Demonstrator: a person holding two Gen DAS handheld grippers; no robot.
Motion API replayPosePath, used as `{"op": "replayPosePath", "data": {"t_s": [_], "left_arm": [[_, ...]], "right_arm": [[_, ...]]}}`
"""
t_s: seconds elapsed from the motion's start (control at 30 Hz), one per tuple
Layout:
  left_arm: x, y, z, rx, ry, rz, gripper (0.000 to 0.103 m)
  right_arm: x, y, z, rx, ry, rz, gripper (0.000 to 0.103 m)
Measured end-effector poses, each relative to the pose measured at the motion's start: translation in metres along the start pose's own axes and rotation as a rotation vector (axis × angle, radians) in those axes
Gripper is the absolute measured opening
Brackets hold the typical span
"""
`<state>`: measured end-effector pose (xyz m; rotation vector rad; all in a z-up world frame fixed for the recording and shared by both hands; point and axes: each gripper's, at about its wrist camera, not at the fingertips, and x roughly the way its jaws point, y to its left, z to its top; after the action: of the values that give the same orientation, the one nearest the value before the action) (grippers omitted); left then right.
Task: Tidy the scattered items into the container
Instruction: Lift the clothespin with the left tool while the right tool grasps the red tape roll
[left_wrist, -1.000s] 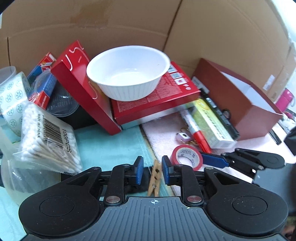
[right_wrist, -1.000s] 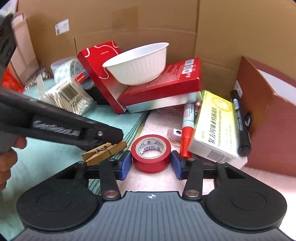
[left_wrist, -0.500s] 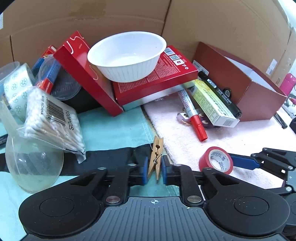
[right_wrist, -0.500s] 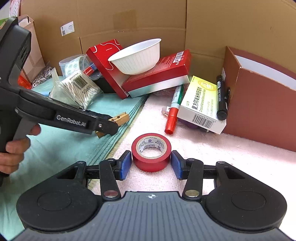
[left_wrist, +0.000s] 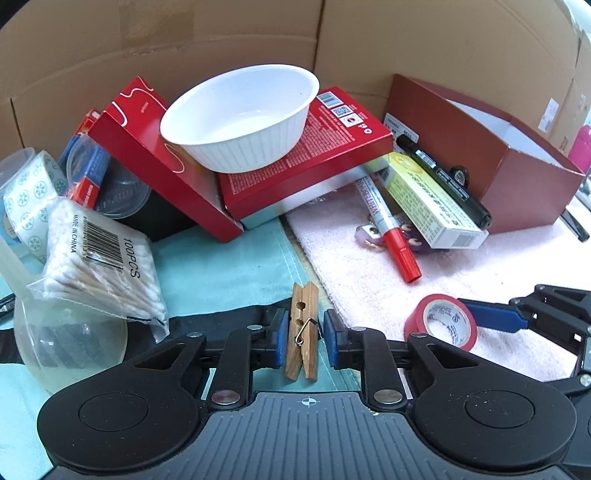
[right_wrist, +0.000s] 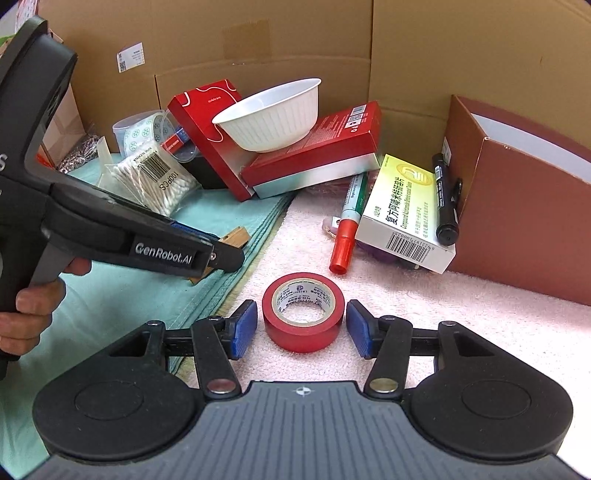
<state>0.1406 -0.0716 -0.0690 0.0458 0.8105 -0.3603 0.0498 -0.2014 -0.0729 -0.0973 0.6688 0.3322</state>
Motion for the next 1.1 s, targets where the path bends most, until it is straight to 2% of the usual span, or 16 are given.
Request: {"op": "replayPosePath", "data": {"t_s": [0.03, 0.07, 0.1, 0.13, 0.17, 0.27, 0.3, 0.33, 0.4, 0.43, 0.5, 0.67, 0.8, 1.1], "left_arm": [[0.000, -0.001, -0.001, 0.003, -0.002, 0.004, 0.031], [-0.001, -0.002, -0.001, 0.004, -0.001, 0.011, 0.030], [-0.002, -0.002, -0.001, 0.004, 0.002, 0.015, 0.011], [-0.003, -0.003, -0.001, 0.002, 0.005, 0.012, 0.007], [-0.005, -0.003, -0.002, 0.002, 0.008, 0.008, 0.007], [-0.008, -0.009, -0.006, 0.026, 0.016, 0.011, 0.007], [-0.009, -0.012, -0.007, 0.033, 0.018, 0.010, 0.011], [-0.010, -0.014, -0.008, 0.037, 0.018, 0.010, 0.020], [-0.010, -0.017, -0.009, 0.033, 0.019, 0.014, 0.023], [-0.011, -0.018, -0.010, 0.035, 0.020, 0.018, 0.020], [-0.013, -0.021, -0.010, 0.038, 0.021, 0.029, 0.008], [-0.026, -0.031, -0.011, 0.010, 0.004, 0.006, 0.007], [-0.043, -0.048, -0.002, 0.038, -0.041, -0.033, 0.007], [-0.064, -0.110, 0.060, 0.062, -0.152, -0.148, 0.008]], "right_arm": [[0.000, 0.000, 0.000, 0.000, 0.000, 0.000, 0.059], [0.000, 0.000, 0.000, 0.000, -0.001, 0.001, 0.059], [0.000, 0.000, 0.000, 0.000, -0.001, 0.001, 0.058], [0.000, -0.001, -0.001, -0.001, -0.001, 0.000, 0.056], [0.000, -0.001, -0.001, -0.002, -0.001, -0.002, 0.053], [-0.002, -0.002, -0.002, 0.002, -0.004, 0.002, 0.052], [-0.002, -0.002, -0.002, 0.001, -0.005, 0.003, 0.052], [-0.003, -0.001, -0.003, 0.001, -0.006, 0.003, 0.052], [-0.004, -0.001, -0.003, 0.002, -0.007, 0.005, 0.052], [-0.005, -0.001, -0.004, 0.003, -0.008, 0.009, 0.052], [-0.007, -0.002, -0.006, 0.006, -0.008, 0.016, 0.052], [-0.020, -0.007, -0.009, 0.033, -0.021, 0.032, 0.052], [-0.042, -0.019, -0.005, 0.058, -0.071, 0.029, 0.052], [-0.094, -0.066, 0.021, 0.080, -0.227, -0.037, 0.052]]}}
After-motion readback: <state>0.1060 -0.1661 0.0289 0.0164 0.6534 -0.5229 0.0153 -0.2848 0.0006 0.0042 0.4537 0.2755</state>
